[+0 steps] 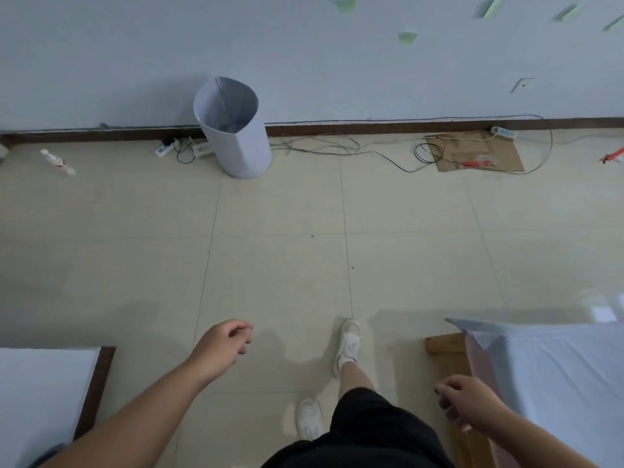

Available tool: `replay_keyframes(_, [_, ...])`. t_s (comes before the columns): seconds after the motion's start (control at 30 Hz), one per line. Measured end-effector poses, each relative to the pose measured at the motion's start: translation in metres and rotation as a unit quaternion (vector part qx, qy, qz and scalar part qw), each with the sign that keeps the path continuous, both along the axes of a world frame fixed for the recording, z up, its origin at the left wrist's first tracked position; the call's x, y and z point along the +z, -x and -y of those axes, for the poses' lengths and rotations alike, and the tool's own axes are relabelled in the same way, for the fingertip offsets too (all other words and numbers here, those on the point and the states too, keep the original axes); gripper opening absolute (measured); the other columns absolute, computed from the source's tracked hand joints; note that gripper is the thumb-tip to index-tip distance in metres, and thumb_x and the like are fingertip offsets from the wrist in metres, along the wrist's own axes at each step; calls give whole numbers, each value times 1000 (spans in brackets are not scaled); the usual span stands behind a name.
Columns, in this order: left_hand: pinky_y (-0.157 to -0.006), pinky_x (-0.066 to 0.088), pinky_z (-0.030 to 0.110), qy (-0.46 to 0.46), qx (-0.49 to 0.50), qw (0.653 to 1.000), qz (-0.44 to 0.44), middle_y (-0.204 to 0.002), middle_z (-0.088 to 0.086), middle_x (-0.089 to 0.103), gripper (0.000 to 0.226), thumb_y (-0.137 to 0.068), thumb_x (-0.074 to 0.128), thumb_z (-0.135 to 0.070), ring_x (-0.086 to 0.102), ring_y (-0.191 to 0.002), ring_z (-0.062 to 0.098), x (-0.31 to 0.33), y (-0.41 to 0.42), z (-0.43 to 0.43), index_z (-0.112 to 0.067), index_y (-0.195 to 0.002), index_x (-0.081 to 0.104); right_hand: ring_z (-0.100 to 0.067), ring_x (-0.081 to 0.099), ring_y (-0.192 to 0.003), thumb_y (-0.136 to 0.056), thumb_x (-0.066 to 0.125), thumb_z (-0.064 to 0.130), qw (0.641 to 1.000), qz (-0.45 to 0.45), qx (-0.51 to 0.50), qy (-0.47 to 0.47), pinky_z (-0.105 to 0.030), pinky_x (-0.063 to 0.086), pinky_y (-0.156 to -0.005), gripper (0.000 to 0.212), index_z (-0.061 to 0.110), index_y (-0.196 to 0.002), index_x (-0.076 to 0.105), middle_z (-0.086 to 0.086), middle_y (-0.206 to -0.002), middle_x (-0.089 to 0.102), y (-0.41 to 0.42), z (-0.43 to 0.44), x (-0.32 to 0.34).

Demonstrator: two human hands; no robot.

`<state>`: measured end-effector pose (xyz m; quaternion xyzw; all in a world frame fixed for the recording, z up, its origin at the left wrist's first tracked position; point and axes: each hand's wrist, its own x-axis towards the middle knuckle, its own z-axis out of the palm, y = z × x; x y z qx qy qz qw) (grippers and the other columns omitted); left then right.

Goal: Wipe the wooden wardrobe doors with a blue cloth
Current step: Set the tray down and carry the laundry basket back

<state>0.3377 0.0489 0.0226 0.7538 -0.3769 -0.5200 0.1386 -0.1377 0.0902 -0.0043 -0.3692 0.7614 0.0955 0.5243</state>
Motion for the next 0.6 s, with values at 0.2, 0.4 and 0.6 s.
replay_keyframes(0.2, [-61,47,27,2,42,999,8,-96,5,73,13,-103,58,-17,65,-76,18,8,8,118,-21,-103,69,-19,65,-50,-97,64,20,1000,-4,-3,3,-27,53,-47,22,9,-80,73,-8,-66,74,6,119,-25])
replay_keyframes(0.4, [-63,49,28,-43,79,996,7,-99,5,74,12,-103,60,-22,66,-78,17,13,0,168,-24,-106,71,-20,67,-64,-99,58,19,996,41,62,55,-28,54,-51,18,11,-89,72,-9,-84,75,-49,294,15])
replay_keyframes(0.6, [-62,47,27,-89,108,990,10,-98,5,75,13,-103,59,-21,65,-76,17,-2,-34,217,-23,-107,71,-20,65,-68,-97,58,19,986,86,81,119,-32,53,-59,18,9,-94,72,-10,-90,75,-129,459,53])
